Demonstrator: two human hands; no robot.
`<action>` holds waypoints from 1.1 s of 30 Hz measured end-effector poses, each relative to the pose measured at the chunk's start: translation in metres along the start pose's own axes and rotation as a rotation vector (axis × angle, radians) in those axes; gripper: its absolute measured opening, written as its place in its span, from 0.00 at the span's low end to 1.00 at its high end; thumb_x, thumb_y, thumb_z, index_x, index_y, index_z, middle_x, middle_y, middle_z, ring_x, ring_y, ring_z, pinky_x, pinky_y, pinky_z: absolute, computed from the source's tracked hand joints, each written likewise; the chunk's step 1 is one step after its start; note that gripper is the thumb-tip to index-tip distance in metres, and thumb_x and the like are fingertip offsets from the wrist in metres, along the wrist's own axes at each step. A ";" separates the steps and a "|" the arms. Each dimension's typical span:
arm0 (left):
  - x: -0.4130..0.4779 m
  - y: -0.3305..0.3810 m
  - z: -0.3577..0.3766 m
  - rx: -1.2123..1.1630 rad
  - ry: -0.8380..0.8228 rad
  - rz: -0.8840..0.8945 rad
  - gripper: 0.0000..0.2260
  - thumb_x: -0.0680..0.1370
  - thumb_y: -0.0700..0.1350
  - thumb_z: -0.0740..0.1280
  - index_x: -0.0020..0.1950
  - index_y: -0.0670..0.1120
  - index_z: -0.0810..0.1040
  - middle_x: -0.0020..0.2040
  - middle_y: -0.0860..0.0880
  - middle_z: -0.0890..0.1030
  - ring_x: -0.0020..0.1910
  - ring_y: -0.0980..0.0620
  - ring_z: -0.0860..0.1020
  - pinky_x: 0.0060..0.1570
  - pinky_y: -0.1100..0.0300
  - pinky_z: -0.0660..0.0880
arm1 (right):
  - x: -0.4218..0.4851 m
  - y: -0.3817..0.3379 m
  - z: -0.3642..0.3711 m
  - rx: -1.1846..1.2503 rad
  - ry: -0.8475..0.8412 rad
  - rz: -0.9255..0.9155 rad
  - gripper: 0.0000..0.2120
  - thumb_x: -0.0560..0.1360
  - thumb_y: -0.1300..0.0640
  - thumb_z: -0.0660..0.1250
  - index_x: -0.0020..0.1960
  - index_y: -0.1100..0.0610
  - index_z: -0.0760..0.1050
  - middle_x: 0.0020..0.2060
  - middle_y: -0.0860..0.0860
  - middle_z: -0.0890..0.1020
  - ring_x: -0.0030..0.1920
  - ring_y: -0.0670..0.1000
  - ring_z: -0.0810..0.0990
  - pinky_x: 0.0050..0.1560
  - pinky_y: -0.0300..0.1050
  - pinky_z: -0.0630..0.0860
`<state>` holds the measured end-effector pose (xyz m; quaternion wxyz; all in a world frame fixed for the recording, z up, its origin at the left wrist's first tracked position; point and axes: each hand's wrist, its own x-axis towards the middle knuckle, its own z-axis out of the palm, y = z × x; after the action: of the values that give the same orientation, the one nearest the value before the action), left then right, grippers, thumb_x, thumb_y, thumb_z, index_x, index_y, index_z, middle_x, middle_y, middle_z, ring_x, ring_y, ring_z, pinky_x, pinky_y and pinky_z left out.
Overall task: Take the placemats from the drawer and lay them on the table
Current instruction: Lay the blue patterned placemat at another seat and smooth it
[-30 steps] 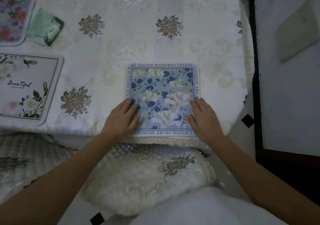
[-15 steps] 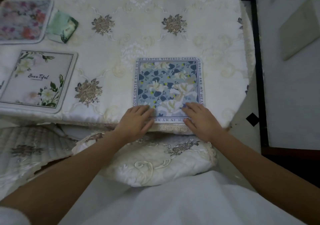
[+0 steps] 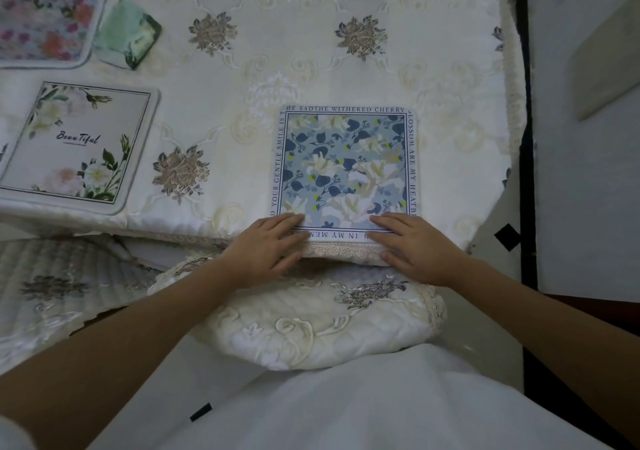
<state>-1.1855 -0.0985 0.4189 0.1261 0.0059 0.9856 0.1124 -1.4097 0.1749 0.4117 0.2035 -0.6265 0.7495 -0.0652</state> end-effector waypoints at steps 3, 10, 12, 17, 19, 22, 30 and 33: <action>0.009 0.016 -0.002 -0.055 0.031 -0.040 0.23 0.82 0.58 0.53 0.69 0.48 0.75 0.73 0.43 0.71 0.71 0.42 0.69 0.66 0.45 0.71 | 0.008 -0.007 -0.002 0.009 0.020 0.020 0.25 0.82 0.43 0.54 0.73 0.54 0.69 0.72 0.54 0.70 0.71 0.56 0.67 0.68 0.57 0.69; 0.031 0.047 0.003 -0.048 0.018 0.022 0.26 0.83 0.60 0.49 0.73 0.48 0.71 0.75 0.44 0.69 0.73 0.44 0.67 0.70 0.46 0.67 | 0.030 -0.028 0.010 -0.018 0.015 -0.079 0.25 0.82 0.42 0.52 0.74 0.52 0.67 0.75 0.52 0.67 0.74 0.55 0.65 0.71 0.56 0.65; 0.025 0.037 0.004 -0.028 0.019 0.040 0.25 0.83 0.59 0.50 0.72 0.48 0.72 0.76 0.44 0.68 0.73 0.45 0.67 0.70 0.47 0.67 | 0.021 -0.017 0.013 -0.023 0.027 -0.104 0.25 0.82 0.43 0.53 0.74 0.54 0.69 0.75 0.53 0.68 0.73 0.56 0.66 0.71 0.57 0.66; -0.002 0.002 -0.001 -0.038 0.030 -0.004 0.22 0.82 0.56 0.55 0.68 0.47 0.76 0.72 0.43 0.73 0.68 0.44 0.73 0.63 0.47 0.75 | -0.017 0.015 0.012 -0.014 0.101 -0.065 0.23 0.81 0.48 0.60 0.72 0.57 0.72 0.74 0.55 0.69 0.73 0.56 0.68 0.72 0.54 0.67; -0.010 -0.009 -0.002 -0.033 0.037 -0.037 0.22 0.82 0.56 0.55 0.67 0.46 0.77 0.71 0.42 0.73 0.68 0.43 0.74 0.60 0.47 0.76 | -0.028 0.024 0.010 -0.012 0.124 -0.020 0.23 0.80 0.48 0.59 0.72 0.57 0.71 0.74 0.55 0.69 0.73 0.56 0.68 0.72 0.53 0.67; -0.014 -0.017 -0.002 -0.005 0.052 -0.077 0.23 0.81 0.55 0.55 0.69 0.45 0.76 0.71 0.42 0.73 0.68 0.42 0.73 0.62 0.48 0.75 | -0.036 0.038 0.009 -0.025 0.175 0.040 0.24 0.79 0.51 0.61 0.72 0.59 0.71 0.73 0.57 0.70 0.72 0.57 0.69 0.71 0.55 0.68; 0.010 -0.010 -0.003 -0.045 0.046 -0.266 0.28 0.82 0.58 0.48 0.76 0.44 0.67 0.77 0.42 0.65 0.76 0.44 0.64 0.73 0.45 0.63 | -0.019 0.040 0.011 -0.035 0.252 0.141 0.24 0.80 0.49 0.59 0.71 0.62 0.72 0.70 0.58 0.73 0.67 0.59 0.72 0.70 0.57 0.66; 0.035 -0.018 -0.008 -0.095 0.066 -0.331 0.29 0.82 0.59 0.49 0.76 0.44 0.67 0.77 0.42 0.65 0.75 0.42 0.64 0.73 0.44 0.63 | -0.005 0.040 0.006 -0.025 0.266 0.208 0.24 0.80 0.48 0.58 0.71 0.60 0.72 0.70 0.57 0.73 0.67 0.59 0.72 0.69 0.54 0.68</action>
<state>-1.2211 -0.1161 0.4135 0.1106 -0.1664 0.9703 0.1368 -1.4434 0.1893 0.3938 0.1003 -0.5339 0.8314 -0.1170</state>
